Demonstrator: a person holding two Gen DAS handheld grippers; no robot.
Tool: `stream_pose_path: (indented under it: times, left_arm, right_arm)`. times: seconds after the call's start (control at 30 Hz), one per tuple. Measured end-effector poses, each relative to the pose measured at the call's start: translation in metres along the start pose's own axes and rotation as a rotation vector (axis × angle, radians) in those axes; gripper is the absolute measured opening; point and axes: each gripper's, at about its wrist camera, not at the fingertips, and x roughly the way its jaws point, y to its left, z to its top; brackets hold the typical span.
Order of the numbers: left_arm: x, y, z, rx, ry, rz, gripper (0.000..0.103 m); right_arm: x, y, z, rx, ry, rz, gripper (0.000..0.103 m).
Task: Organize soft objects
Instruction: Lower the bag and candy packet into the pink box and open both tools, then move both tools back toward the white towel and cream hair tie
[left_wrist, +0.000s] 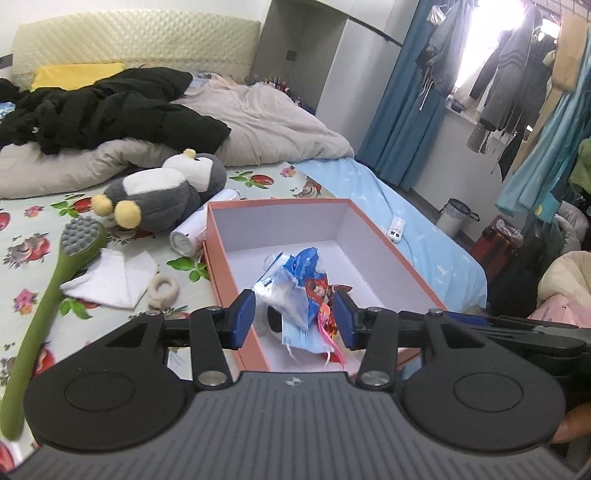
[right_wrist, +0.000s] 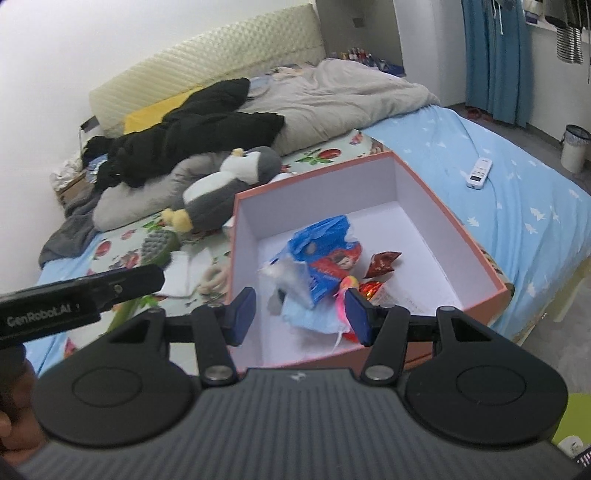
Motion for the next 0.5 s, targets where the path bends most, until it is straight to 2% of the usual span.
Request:
stream_pose_path:
  times: [0.17,0.27,0.5]
  left_arm:
    - [-0.031,0.006,-0.024,-0.008,-0.006,0.022,0.060]
    - [-0.044,0.013,-0.037,-0.032,-0.003,0.039,0.060]
    - [-0.068,0.022,-0.052,-0.061,-0.025,0.067,0.068]
  right_arm:
    - [-0.018,0.016,-0.016,-0.043,-0.009,0.012,0.056]
    - [-0.025,0.022,-0.026,-0.053,-0.002,0.018,0.056]
    - [-0.035,0.037,-0.044,-0.072,0.017,0.053,0.056]
